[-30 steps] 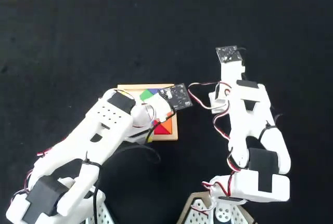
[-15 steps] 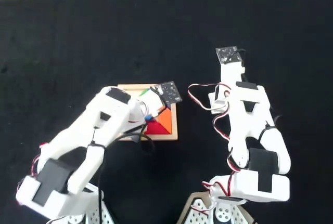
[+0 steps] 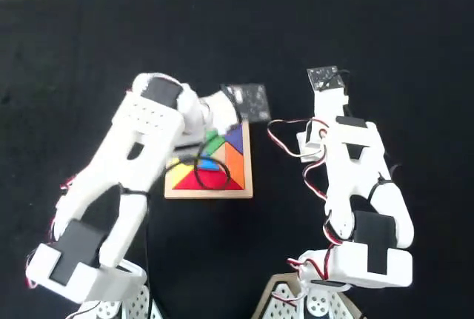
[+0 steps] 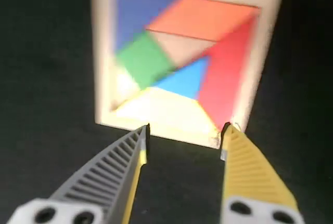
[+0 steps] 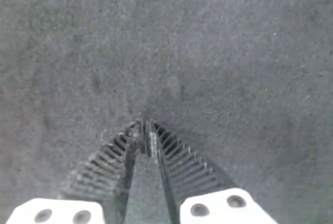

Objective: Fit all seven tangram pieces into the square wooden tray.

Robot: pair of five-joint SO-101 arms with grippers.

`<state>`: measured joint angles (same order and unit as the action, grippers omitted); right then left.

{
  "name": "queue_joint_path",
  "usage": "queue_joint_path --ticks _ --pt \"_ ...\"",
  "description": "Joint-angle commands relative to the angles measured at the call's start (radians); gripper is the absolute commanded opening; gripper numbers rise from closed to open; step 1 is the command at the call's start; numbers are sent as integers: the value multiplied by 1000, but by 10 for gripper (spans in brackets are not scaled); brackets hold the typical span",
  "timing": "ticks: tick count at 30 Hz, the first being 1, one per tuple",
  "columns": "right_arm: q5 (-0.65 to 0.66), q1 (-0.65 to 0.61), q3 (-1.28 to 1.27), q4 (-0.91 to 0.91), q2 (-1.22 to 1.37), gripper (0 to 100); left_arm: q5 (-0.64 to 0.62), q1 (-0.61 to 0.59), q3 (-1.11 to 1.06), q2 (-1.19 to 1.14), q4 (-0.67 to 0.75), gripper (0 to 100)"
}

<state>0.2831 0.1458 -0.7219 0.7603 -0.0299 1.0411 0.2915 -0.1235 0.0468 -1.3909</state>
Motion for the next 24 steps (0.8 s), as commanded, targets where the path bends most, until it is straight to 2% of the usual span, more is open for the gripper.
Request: queue_joint_path --ticks 1,4,7,9,12,15,18,20,24 --pt "3 9 2 -15 -35 11 8 -67 51 -15 -31 235" --pt "3 9 2 -15 -35 11 75 -108 -7 -31 -124 235" --pt "3 9 2 -15 -35 11 311 -85 -58 -34 -126 234" --pt "5 9 2 -15 -35 11 400 -67 -48 -43 -132 234" --pt "5 9 2 -15 -35 11 419 -22 -24 -61 -133 228" --pt "5 9 2 -15 -35 11 416 28 -19 -101 -123 152" --pt "5 9 2 -15 -35 11 405 64 -27 -158 -41 75" --pt "5 9 2 -15 -35 11 374 81 -19 -186 3 75" --pt "5 9 2 -15 -35 11 358 127 -19 -207 58 135"
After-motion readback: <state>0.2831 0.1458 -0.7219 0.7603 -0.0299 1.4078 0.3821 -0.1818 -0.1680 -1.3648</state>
